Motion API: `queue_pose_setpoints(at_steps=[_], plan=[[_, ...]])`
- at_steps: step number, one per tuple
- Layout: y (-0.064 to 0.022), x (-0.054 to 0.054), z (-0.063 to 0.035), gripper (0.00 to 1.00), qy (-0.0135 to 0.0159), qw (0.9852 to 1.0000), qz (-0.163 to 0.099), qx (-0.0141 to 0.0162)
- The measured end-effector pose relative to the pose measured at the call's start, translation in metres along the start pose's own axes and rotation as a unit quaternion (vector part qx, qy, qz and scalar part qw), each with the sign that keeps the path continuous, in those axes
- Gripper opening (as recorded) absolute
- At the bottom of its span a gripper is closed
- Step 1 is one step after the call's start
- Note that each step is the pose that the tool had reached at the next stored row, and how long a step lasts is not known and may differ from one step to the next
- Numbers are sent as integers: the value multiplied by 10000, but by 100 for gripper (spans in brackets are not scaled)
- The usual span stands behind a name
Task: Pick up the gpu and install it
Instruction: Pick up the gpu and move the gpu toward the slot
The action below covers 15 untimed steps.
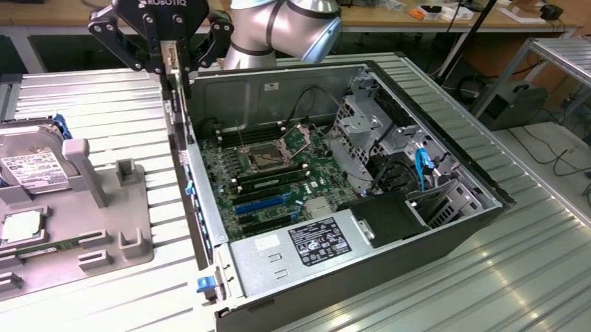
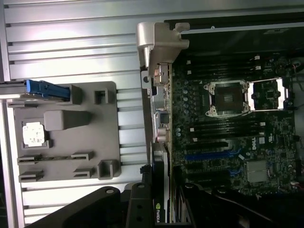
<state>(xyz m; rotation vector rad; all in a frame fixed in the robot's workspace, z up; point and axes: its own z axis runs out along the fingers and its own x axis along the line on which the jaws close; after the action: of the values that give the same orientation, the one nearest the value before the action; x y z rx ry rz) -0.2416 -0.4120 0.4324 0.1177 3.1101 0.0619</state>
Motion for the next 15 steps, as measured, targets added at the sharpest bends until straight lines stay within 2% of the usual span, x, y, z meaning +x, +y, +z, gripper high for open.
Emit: queue_pose_setpoints(at_steps=[15], plan=[[25, -267, 8, 27, 0, 10000, 0, 0]])
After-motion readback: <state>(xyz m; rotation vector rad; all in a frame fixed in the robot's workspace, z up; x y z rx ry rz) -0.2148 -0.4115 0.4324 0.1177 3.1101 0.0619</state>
